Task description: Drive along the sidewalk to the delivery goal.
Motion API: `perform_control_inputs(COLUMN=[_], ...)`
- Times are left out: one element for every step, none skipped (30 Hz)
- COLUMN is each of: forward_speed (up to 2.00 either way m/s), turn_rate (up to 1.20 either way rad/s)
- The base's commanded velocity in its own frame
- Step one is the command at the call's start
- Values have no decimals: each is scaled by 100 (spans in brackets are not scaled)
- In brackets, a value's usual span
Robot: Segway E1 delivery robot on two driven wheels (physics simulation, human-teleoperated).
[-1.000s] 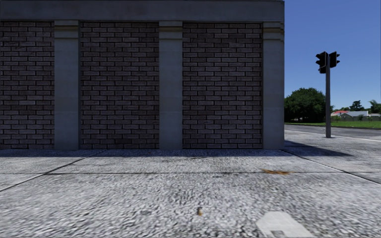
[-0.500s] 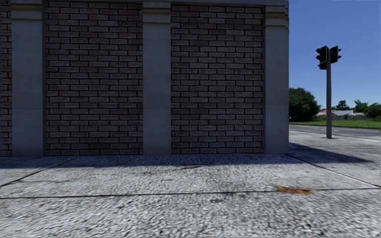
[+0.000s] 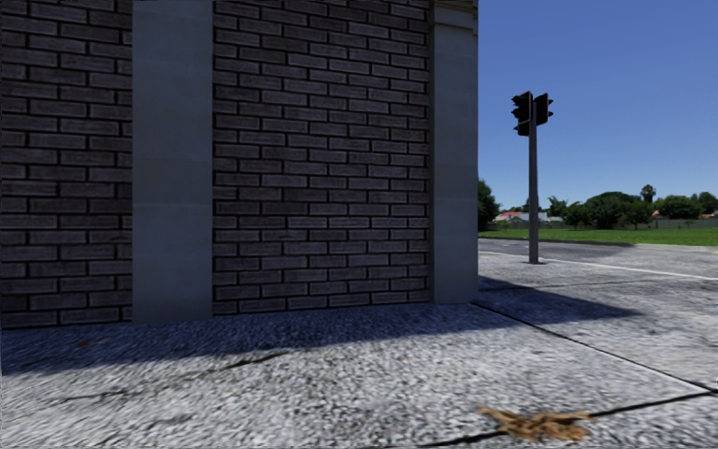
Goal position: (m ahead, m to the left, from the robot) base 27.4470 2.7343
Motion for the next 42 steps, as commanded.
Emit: perform_control_inputs(forward_speed=[172, 172, 172, 172, 172, 172, 172, 172, 172, 172, 172, 172, 172, 172, 172, 172, 172, 172, 172, 172, 172, 172, 172, 172, 172, 172, 172, 172, 172, 172, 172, 172, 172, 172, 172, 172, 172, 172, 172, 172, 172, 172], turn_rate=[-58, -58, -58, -58, -58, -58, -58, -58, -58, -58, -58, -58, -58, -58, -58, -58, -58, -58, -58, -58, -58, -58, -62, -68, -72, -73, -74, -74, -74, -74, -74, -74, -74, -74, -73, -71, -52, -10, 0, 0, 0, 0])
